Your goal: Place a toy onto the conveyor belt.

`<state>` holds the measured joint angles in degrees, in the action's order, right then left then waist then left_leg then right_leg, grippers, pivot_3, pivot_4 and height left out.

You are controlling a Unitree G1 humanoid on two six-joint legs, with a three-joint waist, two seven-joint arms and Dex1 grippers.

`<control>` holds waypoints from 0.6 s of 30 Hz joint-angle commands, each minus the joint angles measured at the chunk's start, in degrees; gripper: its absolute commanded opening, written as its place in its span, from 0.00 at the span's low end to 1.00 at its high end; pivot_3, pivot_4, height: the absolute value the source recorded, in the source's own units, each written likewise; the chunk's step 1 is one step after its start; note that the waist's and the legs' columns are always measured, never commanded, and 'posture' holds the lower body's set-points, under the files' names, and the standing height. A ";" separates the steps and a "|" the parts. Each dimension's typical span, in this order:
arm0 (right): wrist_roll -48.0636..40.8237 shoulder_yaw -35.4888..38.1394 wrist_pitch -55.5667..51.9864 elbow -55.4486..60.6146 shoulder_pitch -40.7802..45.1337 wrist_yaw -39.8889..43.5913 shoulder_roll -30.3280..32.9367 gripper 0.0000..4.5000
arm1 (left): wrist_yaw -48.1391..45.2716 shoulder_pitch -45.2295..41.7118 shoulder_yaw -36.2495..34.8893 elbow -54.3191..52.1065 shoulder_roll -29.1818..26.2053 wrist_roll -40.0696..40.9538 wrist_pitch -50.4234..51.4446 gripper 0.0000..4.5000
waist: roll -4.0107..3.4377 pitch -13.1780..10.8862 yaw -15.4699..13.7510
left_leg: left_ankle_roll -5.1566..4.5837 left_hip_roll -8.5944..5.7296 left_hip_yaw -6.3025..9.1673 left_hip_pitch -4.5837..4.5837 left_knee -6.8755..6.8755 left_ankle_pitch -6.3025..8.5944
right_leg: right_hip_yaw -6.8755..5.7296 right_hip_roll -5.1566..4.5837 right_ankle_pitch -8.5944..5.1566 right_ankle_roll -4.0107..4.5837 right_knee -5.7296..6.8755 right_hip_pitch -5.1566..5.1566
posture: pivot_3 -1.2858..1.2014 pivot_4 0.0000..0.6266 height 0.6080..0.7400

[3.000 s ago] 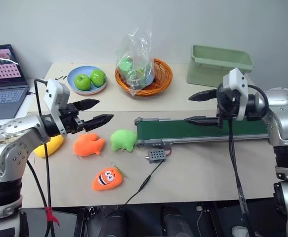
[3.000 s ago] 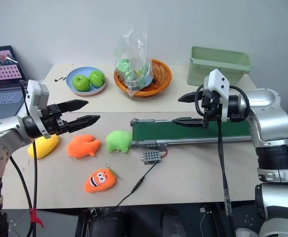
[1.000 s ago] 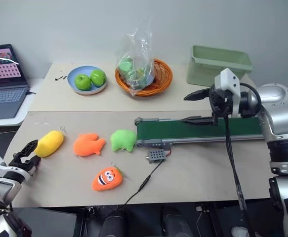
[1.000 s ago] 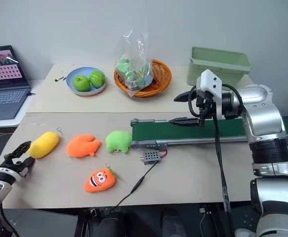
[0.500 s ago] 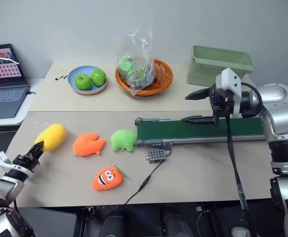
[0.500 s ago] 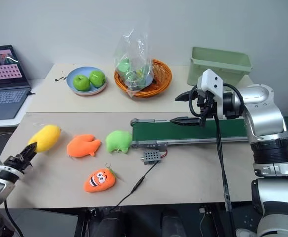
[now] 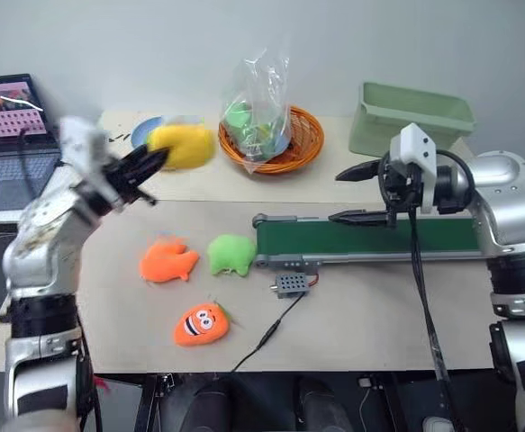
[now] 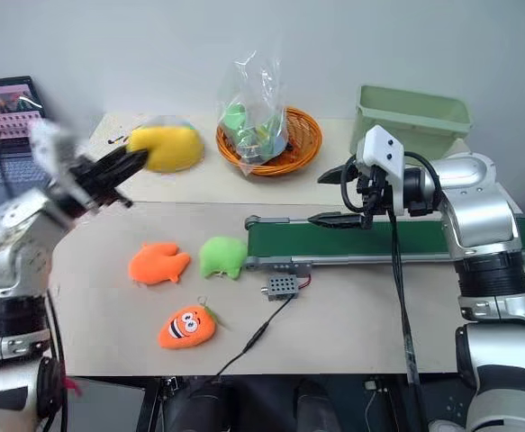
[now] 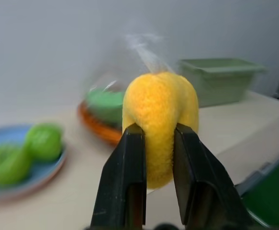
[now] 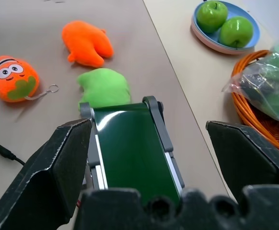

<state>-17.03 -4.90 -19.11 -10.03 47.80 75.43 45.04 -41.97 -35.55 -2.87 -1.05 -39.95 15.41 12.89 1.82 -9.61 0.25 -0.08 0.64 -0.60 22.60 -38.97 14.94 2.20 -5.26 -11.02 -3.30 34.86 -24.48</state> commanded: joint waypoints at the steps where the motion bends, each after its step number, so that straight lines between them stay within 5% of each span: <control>1: -0.80 2.74 -0.08 3.06 -0.17 -1.14 1.26 1.00 | -0.01 -0.67 11.34 2.57 -2.75 -18.64 -19.48 0.18 | -0.05 0.00 0.57 | 0.00 0.02 -0.01 -0.06 0.06 0.00 | 0.02 0.04 0.00 0.00 0.00 0.00 | 0.52 0.24 1.00; 8: -1.84 5.28 -1.91 7.36 -4.08 -2.93 3.33 1.00 | 9.96 -6.46 21.31 16.39 -1.56 -38.48 -44.87 0.18 | -0.06 -0.01 0.44 | -0.03 0.10 -0.06 -0.11 0.01 0.00 | 0.03 0.09 -0.03 0.04 0.13 0.01 | 0.52 0.24 1.00; 18: -2.75 7.86 -4.23 11.77 -7.45 -5.64 5.09 1.00 | 13.84 -14.82 24.46 27.73 4.48 -42.96 -56.69 0.18 | -0.06 -0.02 -0.23 | -0.11 0.06 -0.04 0.09 -0.16 0.04 | -0.05 0.02 -0.02 -0.01 0.08 -0.01 | 0.52 0.24 1.00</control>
<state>-18.74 0.34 -23.02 -0.46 40.61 70.69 48.78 -29.55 -47.64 21.96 26.51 -36.26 -27.47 -41.36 1.76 -9.63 0.02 -0.18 0.71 -0.64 22.69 -39.14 14.98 2.14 -5.24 -11.04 -3.31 34.94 -24.49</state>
